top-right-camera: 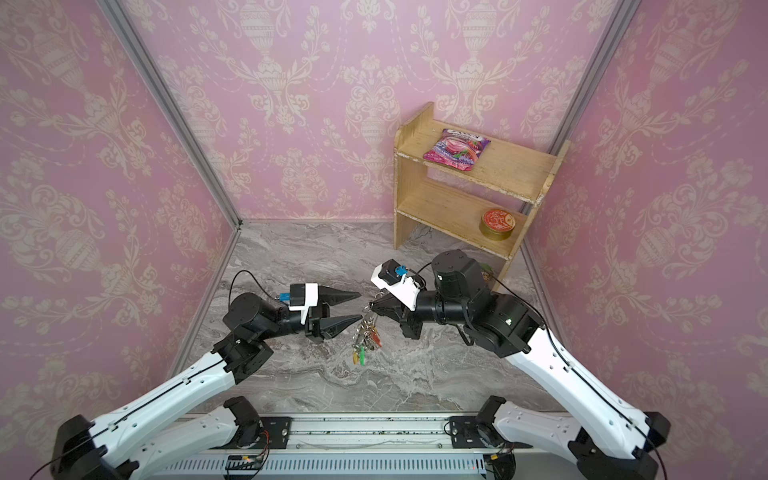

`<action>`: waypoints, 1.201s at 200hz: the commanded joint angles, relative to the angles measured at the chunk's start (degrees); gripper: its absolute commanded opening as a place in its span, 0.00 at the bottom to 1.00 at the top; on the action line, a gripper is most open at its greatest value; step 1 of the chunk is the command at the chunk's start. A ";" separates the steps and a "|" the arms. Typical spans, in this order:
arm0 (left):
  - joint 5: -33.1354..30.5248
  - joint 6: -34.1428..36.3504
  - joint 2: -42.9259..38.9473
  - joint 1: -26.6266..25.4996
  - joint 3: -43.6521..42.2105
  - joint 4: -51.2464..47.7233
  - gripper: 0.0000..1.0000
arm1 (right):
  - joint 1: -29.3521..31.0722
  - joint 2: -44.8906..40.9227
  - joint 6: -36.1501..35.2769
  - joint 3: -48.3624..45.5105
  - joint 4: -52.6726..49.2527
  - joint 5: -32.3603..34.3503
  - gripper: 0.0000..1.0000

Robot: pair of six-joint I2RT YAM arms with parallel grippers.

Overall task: Put the keys on the keyring
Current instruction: 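Lower the ring plate with keys to the floor and open both grippers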

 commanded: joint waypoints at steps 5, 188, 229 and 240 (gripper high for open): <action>-5.39 2.97 -4.13 0.26 -0.38 -8.44 0.56 | 0.93 -0.20 1.65 1.09 0.51 1.63 0.00; -37.68 -2.60 -27.04 0.22 -6.46 -39.73 0.99 | 4.39 6.22 14.25 -21.14 7.89 9.70 0.00; -38.14 -2.11 -27.19 0.20 -6.56 -39.70 0.99 | 4.53 8.15 15.54 -20.82 6.25 10.41 0.00; -38.29 -2.24 -27.43 0.27 -6.58 -39.77 0.99 | 5.22 9.76 16.72 -20.78 7.65 10.11 0.00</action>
